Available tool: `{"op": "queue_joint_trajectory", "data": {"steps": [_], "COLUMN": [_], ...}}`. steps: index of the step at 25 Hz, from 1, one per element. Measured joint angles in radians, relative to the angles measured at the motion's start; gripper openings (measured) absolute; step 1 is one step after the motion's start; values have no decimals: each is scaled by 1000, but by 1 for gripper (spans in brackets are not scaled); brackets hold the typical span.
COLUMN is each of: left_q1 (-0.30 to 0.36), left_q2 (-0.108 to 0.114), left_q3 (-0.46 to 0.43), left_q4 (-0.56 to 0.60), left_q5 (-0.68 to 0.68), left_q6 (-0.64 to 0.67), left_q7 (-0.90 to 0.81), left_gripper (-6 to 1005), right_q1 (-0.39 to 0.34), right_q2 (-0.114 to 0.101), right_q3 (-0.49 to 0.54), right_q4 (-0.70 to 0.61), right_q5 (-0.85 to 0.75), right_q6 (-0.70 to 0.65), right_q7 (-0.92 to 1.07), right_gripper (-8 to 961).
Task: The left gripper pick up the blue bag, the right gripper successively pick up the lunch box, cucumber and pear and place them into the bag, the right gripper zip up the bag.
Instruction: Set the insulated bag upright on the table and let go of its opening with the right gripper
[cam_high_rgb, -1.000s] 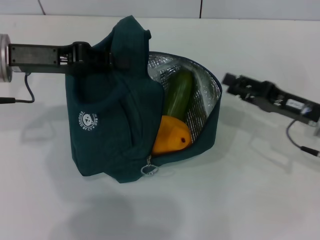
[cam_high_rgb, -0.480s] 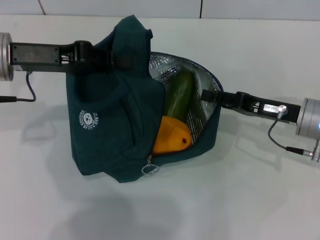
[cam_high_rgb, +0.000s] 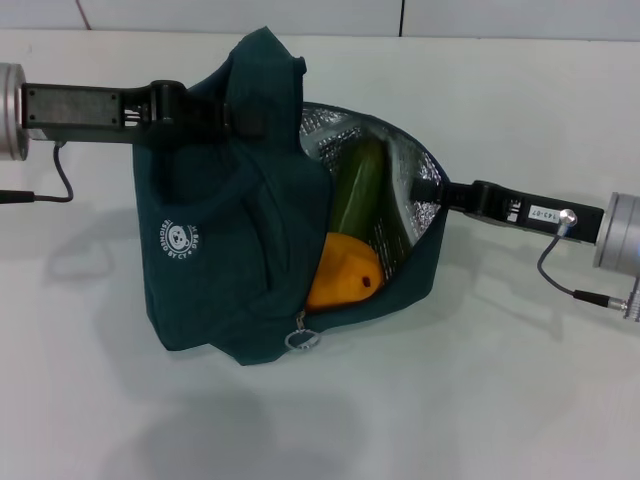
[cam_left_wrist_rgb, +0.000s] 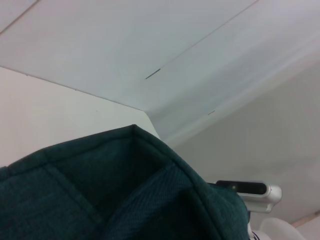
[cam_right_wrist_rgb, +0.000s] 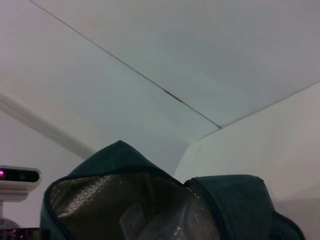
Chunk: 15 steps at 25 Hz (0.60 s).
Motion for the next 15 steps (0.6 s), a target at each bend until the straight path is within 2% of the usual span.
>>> {"op": "queue_joint_trajectory", "data": {"steps": [4, 7, 10, 15], "left_q1": [-1, -12, -39, -87], "left_q2": [0, -5, -17, -39], "left_q3": [1, 4, 16, 62], "left_q4": [0, 0, 0, -8], "left_q5": [2, 1, 0, -5], "left_q6": [2, 12, 29, 36], "left_q7": [-1, -6, -21, -48], "left_gripper": [40, 40, 40, 40], "right_q1": [-5, -18, -68, -192], "right_q2": [1, 2, -4, -29], "right_q3": [18, 54, 121, 232], "right_q4": [-2, -13, -61, -186], "right_q5": [13, 16, 16, 13], "right_q6": [-38, -95, -182, -331], "right_q7": [-45, -80, -101, -99], "right_gripper": [68, 49, 30, 27]}}
